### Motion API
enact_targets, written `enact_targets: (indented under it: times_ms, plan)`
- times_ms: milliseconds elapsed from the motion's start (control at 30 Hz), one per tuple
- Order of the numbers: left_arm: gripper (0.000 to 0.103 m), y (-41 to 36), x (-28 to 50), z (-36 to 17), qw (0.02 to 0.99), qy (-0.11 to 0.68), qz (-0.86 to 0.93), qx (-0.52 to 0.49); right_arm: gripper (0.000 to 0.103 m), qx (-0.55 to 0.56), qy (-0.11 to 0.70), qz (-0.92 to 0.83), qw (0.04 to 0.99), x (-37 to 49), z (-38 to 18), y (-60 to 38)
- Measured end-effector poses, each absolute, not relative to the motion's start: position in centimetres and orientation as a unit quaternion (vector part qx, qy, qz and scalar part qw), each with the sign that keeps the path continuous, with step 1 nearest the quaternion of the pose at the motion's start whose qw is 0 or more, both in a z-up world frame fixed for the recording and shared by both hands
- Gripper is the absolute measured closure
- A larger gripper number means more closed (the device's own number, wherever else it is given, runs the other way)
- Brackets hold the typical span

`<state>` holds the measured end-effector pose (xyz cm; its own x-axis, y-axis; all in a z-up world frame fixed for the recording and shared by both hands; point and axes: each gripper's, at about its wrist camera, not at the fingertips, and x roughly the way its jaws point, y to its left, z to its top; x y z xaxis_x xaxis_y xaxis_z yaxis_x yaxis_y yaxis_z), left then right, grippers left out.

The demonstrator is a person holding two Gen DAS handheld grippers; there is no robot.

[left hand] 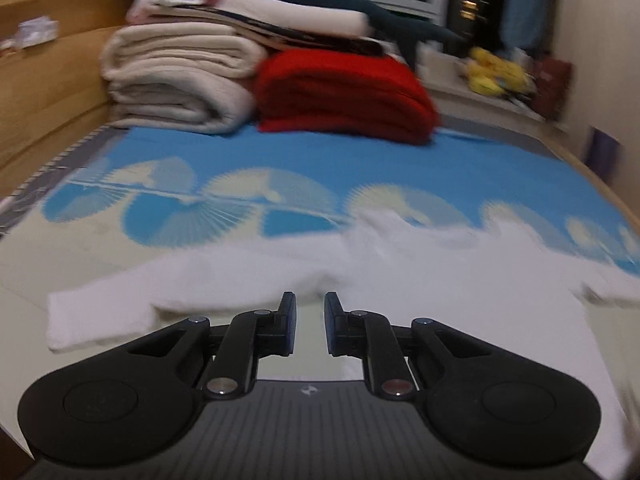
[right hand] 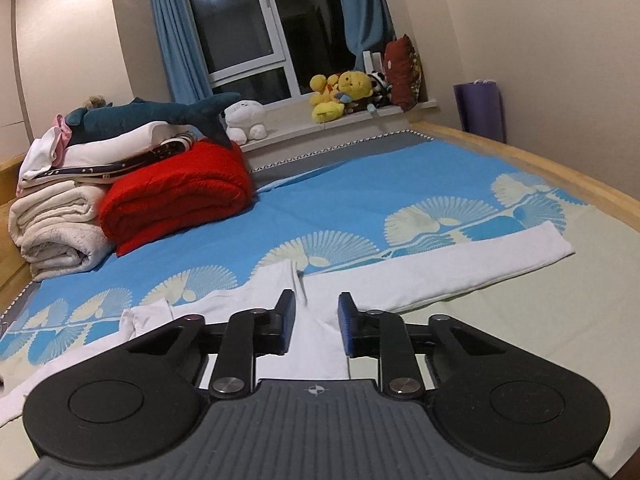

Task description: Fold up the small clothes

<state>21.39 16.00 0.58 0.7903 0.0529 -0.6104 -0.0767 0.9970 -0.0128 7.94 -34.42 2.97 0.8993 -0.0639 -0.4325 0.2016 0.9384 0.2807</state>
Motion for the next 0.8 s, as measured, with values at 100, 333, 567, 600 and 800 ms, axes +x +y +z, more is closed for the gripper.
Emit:
enact_targets:
  times_ms: [100,333,567,600,800]
  plan:
    - [0.087,18.7,24.9,0.2,0.946,0.316,0.077,-0.012,0.081,0.162,0.211,-0.071,0.961,7.9,3.2,-34.3]
    - [0.085,28.6,28.0,-6.3,0.917,0.346,0.182,-0.085,0.081,0.126,0.214,-0.074,0.966,9.3,4.1,-32.4]
    - [0.085,37.4,28.1,-8.9,0.879,0.395,0.226,-0.143,0.082,0.023,0.242,-0.039,0.969,12.9,5.9,-28.8]
    - [0.085,38.0,28.1,-9.1,0.875,0.397,0.231,-0.152,0.082,0.015,0.247,-0.038,0.968,13.9,6.2,-28.2]
    - [0.069,41.1,27.7,-10.6,0.849,0.423,0.267,-0.169,0.082,0.026,0.252,-0.025,0.967,20.8,9.1,-23.0]
